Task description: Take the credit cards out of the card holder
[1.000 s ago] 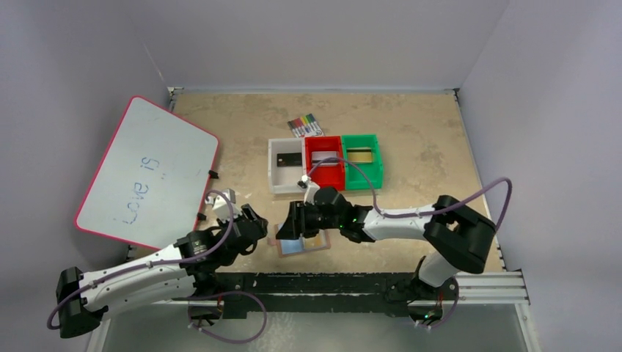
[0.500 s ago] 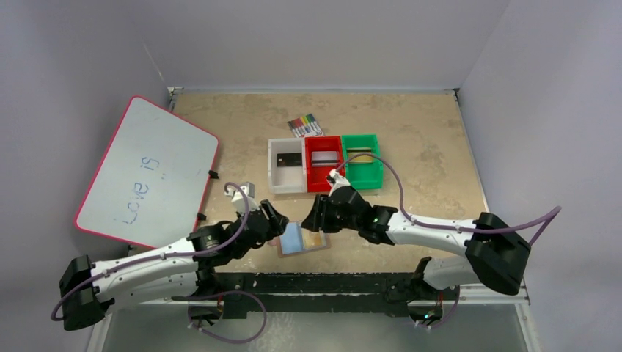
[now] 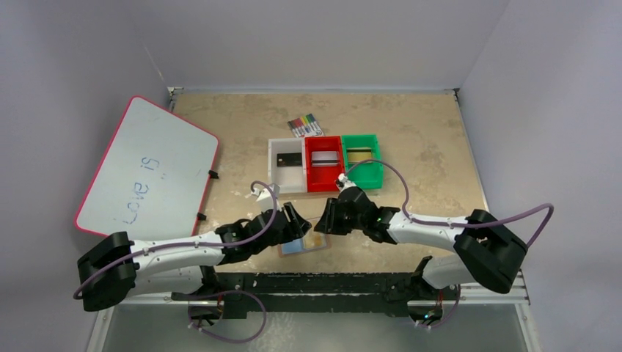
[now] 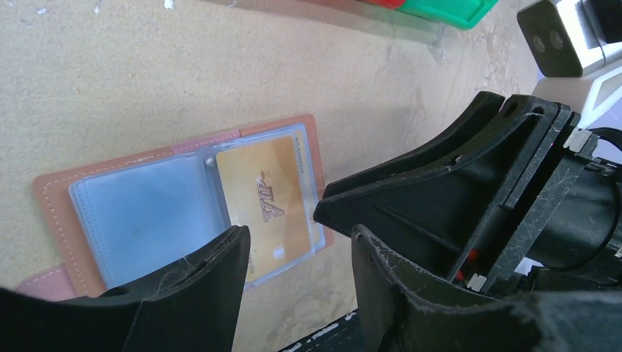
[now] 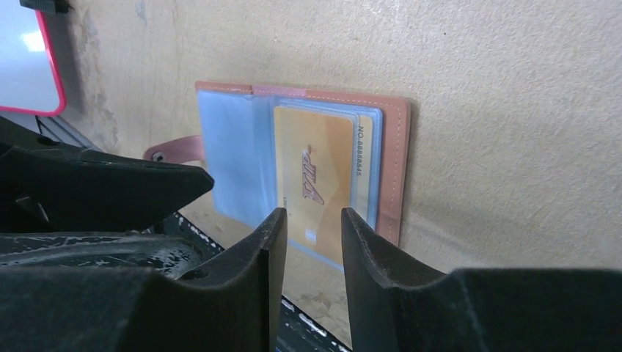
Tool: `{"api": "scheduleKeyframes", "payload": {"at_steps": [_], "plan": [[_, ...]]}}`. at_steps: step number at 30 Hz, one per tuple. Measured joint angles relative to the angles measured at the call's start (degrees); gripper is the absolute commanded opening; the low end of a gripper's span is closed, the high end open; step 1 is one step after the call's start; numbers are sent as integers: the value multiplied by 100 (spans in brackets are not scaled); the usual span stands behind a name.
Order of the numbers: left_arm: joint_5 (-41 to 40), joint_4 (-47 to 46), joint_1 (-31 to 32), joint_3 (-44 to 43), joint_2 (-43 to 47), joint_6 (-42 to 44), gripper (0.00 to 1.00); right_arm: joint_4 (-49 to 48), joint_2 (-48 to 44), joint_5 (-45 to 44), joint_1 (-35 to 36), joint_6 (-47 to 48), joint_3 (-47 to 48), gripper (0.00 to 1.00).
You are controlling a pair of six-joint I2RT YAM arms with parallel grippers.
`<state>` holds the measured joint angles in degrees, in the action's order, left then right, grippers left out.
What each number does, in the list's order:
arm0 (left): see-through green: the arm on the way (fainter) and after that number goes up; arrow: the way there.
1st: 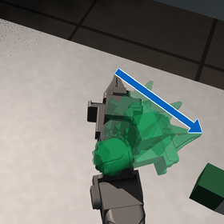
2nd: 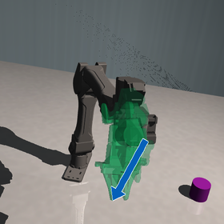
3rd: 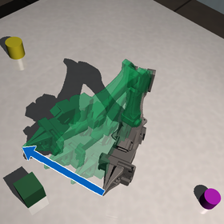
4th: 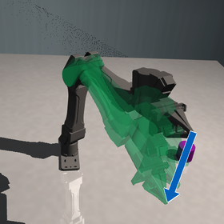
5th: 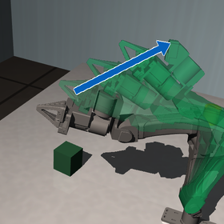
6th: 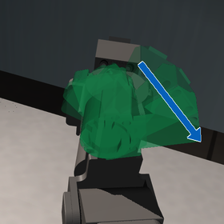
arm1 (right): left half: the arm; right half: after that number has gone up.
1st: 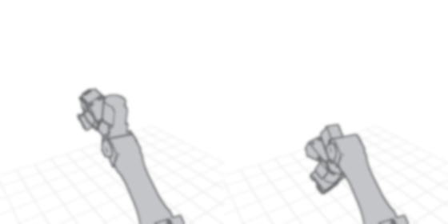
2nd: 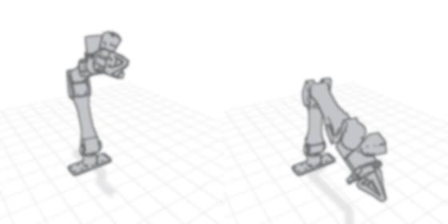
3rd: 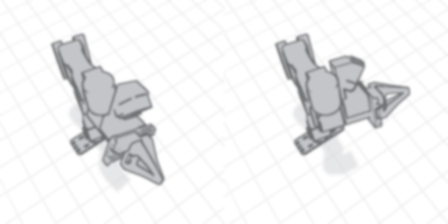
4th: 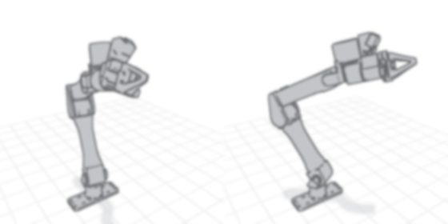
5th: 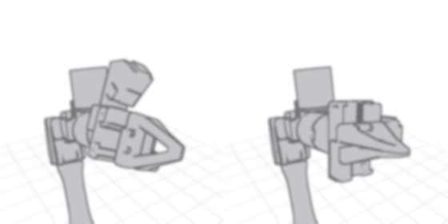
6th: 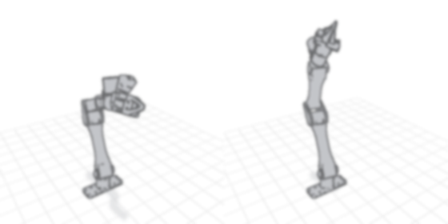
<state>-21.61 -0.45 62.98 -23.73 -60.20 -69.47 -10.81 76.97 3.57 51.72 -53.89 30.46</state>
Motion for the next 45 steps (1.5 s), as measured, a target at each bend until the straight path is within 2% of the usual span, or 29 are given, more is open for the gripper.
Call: {"api": "scheduleKeyframes", "payload": {"at_steps": [10,17,26,38,45], "plan": [[190,-684,0,304,-350,-205,52,-273,293,201,0,107,-11,34],[210,-798,0,385,-673,-319,50,-345,511,208,-2,101,-4,33],[142,-839,0,448,-903,-452,48,-328,540,188,-4,94,-4,27],[101,-1825,-2,763,-1178,-717,45,-581,627,184,-4,-2,-59,26],[11,-2393,-2,1158,-1167,-1056,32,-667,625,168,-4,-57,-109,26]]}}
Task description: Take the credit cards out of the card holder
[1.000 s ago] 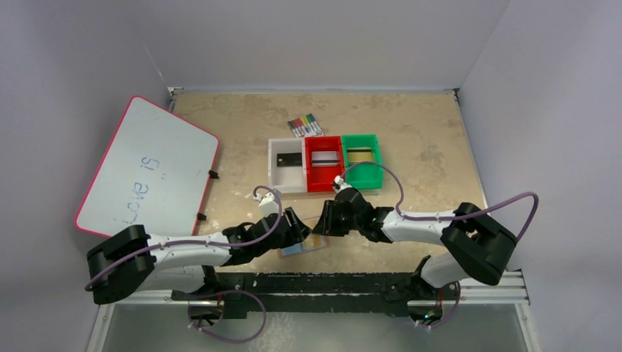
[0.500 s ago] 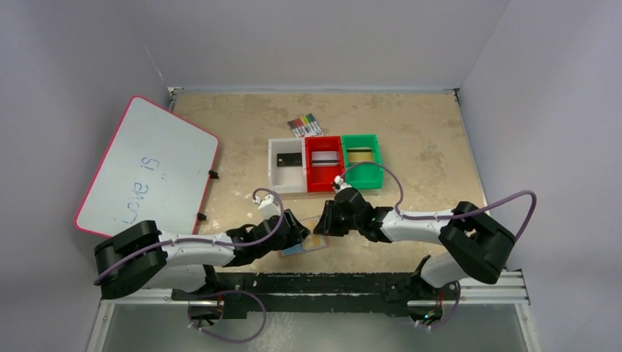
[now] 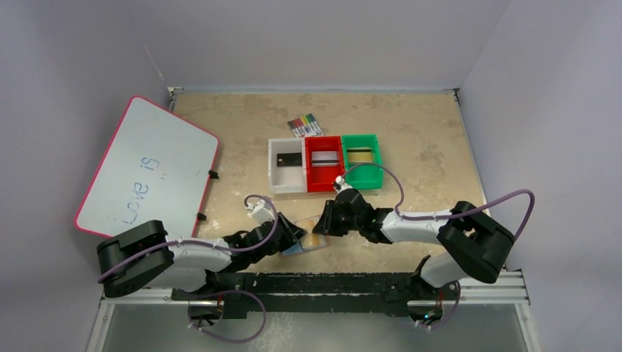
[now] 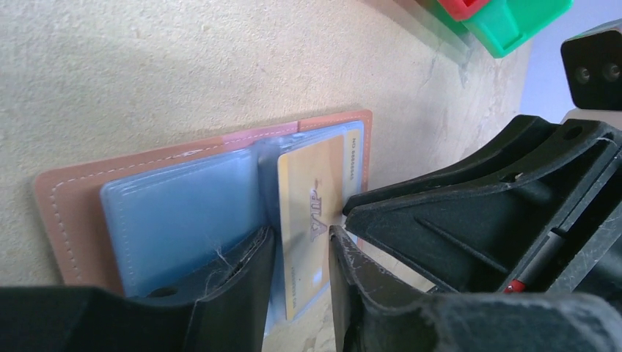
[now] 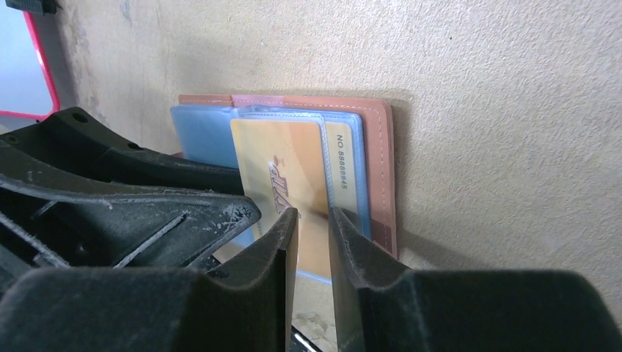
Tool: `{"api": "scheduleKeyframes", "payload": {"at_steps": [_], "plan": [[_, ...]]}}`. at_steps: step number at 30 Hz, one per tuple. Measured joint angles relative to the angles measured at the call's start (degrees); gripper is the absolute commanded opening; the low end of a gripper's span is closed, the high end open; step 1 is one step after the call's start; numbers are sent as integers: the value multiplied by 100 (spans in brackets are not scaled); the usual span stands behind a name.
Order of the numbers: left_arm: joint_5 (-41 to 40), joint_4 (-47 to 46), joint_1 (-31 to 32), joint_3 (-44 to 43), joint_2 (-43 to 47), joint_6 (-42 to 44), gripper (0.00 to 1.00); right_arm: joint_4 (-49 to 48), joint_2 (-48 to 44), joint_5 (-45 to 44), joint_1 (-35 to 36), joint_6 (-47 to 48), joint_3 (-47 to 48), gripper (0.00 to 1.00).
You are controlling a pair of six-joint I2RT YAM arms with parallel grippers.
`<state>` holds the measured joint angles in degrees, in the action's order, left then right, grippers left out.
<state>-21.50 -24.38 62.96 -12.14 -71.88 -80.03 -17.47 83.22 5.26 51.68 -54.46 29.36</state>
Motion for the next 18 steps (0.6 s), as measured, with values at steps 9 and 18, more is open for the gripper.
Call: {"api": "scheduleKeyframes", "payload": {"at_steps": [9,18], "plan": [[-28,-297,0,289,13,-125,5,-26,2,-11,0,-22,-15,26],[-39,-168,0,457,382,-133,2,-2,2,-20,0,-63,-15,24]]}}
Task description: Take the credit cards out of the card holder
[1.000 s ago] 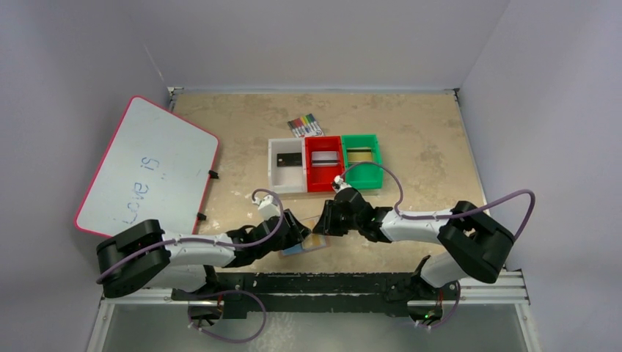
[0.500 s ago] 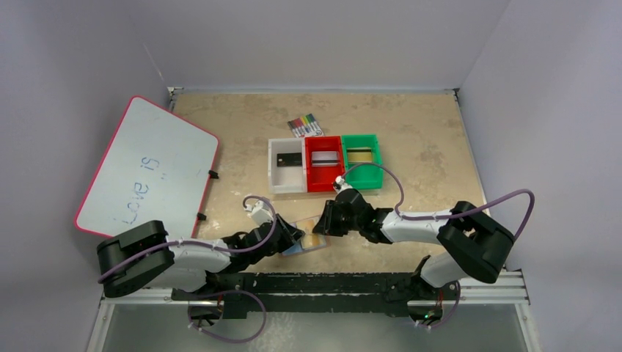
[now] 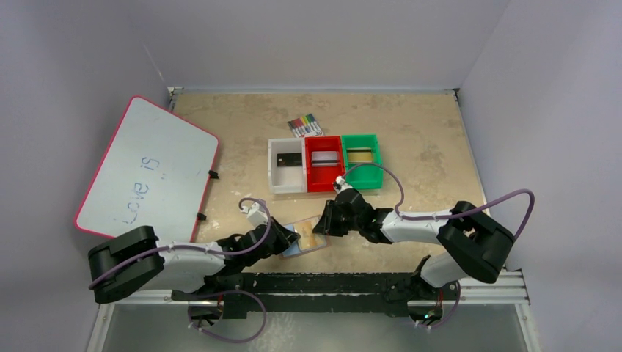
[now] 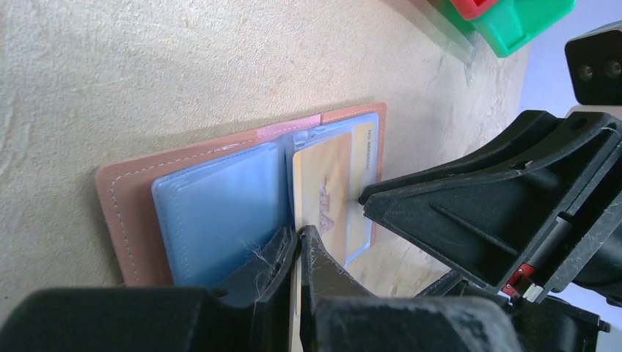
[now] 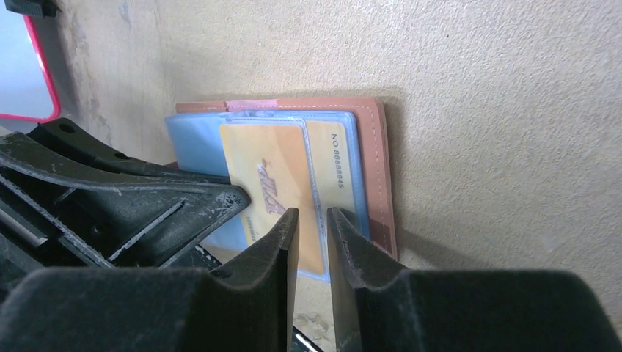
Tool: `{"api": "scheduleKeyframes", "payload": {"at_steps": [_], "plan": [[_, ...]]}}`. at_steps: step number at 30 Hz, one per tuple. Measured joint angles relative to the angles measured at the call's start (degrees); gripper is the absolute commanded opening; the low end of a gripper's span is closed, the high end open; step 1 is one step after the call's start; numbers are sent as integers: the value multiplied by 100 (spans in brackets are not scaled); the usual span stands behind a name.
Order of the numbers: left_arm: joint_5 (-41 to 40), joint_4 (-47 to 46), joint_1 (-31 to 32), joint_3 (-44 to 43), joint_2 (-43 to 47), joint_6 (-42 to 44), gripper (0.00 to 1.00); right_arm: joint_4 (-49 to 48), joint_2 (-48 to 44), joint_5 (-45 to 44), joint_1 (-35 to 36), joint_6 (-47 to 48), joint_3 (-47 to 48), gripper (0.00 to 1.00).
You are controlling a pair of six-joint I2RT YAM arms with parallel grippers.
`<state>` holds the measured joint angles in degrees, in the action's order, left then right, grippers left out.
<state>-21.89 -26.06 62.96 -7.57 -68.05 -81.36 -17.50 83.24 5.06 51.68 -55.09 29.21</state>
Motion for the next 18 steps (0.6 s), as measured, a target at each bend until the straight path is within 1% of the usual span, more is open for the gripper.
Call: {"api": "scheduleKeyframes", "payload": {"at_steps": [6,14,18], "plan": [[0,223,0,2,225,22,4,31,0,-33,0,2,15,25],[0,302,0,0,223,101,4,302,-210,-81,101,286,79,26],[0,297,0,0,199,101,5,302,-232,74,157,404,131,26]]}}
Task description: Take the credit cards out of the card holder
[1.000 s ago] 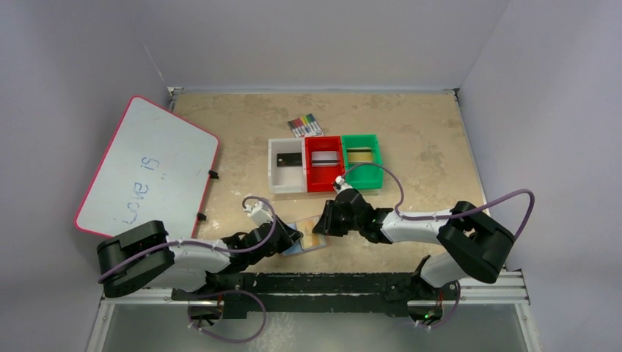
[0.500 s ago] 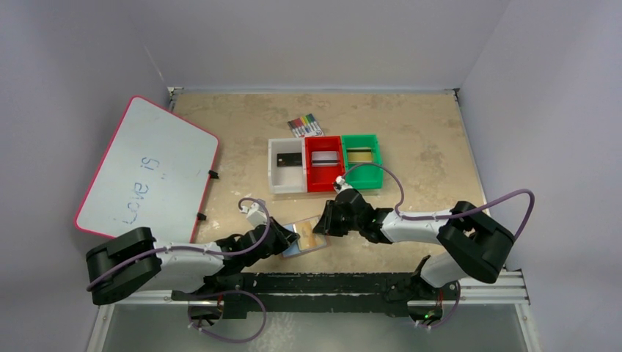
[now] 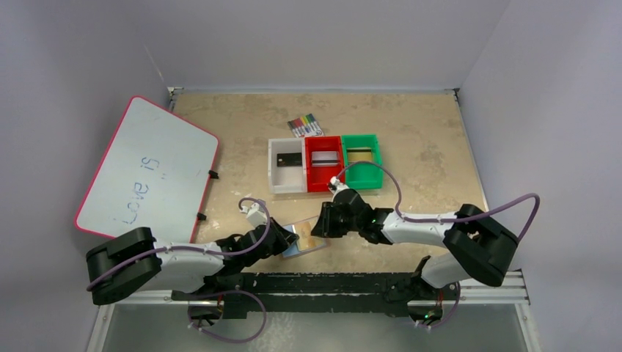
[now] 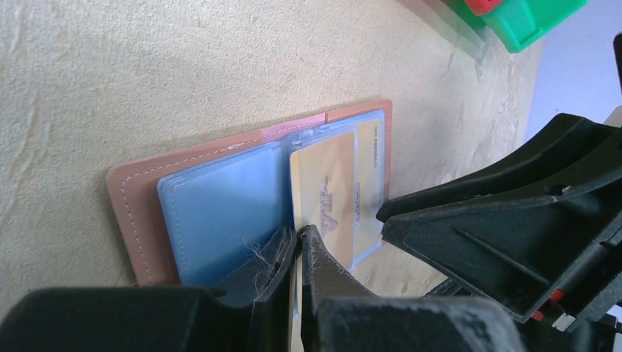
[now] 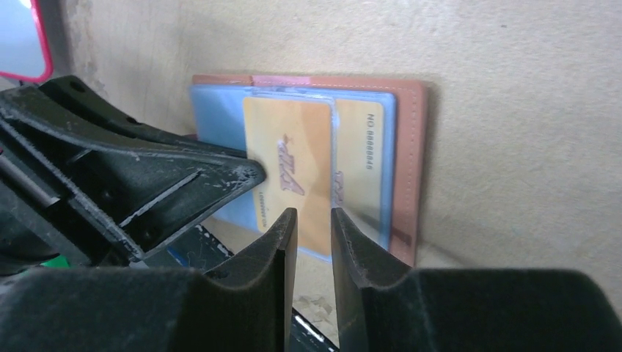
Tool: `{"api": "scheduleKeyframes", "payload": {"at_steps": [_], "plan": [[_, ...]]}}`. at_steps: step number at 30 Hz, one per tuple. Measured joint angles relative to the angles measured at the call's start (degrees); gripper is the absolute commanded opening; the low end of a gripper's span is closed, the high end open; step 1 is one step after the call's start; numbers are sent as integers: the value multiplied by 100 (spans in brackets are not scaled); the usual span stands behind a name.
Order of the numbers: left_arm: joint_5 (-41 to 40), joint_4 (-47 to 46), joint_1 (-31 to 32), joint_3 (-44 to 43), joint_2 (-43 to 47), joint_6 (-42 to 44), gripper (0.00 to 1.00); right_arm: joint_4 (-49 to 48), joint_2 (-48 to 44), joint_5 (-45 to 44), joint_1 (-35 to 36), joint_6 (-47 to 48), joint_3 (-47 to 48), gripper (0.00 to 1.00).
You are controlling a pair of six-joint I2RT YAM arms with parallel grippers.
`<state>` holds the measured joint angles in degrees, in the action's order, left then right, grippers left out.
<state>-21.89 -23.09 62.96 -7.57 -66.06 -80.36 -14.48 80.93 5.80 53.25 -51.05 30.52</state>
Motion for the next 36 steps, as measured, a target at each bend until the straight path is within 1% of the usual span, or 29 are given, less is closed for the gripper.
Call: {"api": "scheduleKeyframes", "payload": {"at_steps": [9,13,17,25,27,36], "plan": [[2,2,0,-4,-13,44,9,-249,494,234,44,15,151,27],[2,55,0,-4,50,61,11,-205,573,144,44,-9,254,26],[2,205,0,-4,181,76,11,-175,575,79,44,-52,269,26],[2,334,0,-4,280,149,4,-72,603,-26,55,-155,326,26],[2,356,0,-4,293,151,1,-52,610,-33,57,-173,339,25],[2,505,0,-2,520,153,0,-13,612,-55,66,-208,354,25]]}}
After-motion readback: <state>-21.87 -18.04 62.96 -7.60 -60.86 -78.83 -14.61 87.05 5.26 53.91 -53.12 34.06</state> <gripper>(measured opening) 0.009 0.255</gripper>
